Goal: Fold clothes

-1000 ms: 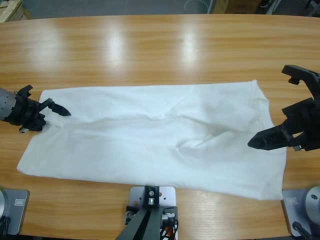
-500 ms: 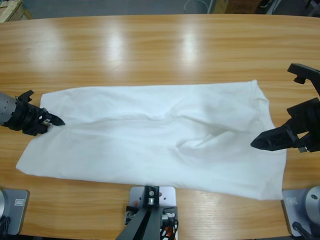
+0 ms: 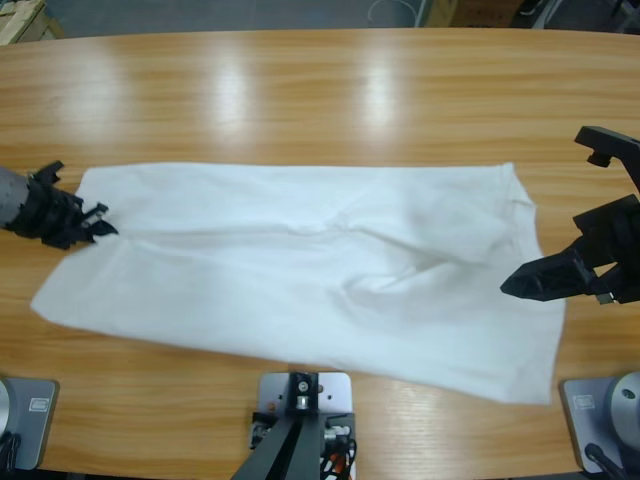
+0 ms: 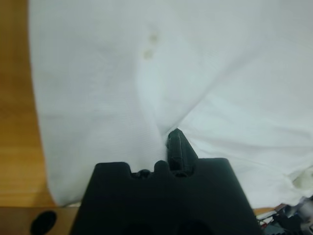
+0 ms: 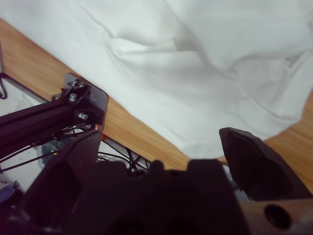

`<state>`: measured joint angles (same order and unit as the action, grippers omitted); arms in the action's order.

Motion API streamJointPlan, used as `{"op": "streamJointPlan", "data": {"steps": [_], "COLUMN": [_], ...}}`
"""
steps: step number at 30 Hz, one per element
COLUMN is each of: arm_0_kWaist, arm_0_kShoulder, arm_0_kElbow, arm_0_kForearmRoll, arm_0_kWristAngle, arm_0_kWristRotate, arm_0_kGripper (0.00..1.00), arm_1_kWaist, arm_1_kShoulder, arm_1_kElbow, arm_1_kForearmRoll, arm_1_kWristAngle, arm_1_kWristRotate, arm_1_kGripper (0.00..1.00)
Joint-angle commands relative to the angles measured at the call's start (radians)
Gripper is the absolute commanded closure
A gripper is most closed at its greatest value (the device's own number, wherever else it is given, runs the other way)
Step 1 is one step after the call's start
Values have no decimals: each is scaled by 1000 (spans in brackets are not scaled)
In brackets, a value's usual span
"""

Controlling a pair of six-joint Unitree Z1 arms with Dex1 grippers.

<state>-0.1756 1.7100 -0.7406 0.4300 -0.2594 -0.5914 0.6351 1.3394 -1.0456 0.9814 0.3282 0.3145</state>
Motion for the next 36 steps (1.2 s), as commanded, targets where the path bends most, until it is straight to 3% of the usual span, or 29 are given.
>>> {"op": "streamJointPlan", "data": {"steps": [1, 8, 13, 17, 22, 36], "arm_0_kWaist": [150, 325, 485, 506, 447, 45], "arm_0_kShoulder": [72, 118, 143, 167, 131, -24], "arm_0_kElbow": [-111, -163, -257, -313, -369, -488], "arm_0_kForearmRoll": [-11, 7, 122, 173, 234, 336], "arm_0_kWristAngle": [-15, -26, -24, -46, -111, -149], "arm_0_kWristRotate": [122, 197, 311, 321, 321, 221], "arm_0_kGripper": [1000, 1000, 1000, 1000, 1000, 1000], "arm_1_kWaist": [-9, -9, -9, -9, -9, -9], "arm_1_kShoulder": [12, 13, 21, 21, 26, 21], "arm_1_kElbow": [33, 32, 30, 30, 30, 49], "arm_1_kForearmRoll": [-15, -12, -13, -13, -19, -50], "arm_1_kWristAngle": [-1, 2, 5, 5, 5, 5], "arm_1_kWristRotate": [12, 12, 12, 12, 9, 3], "arm_1_kGripper": [9, 9, 9, 9, 9, 9]}}
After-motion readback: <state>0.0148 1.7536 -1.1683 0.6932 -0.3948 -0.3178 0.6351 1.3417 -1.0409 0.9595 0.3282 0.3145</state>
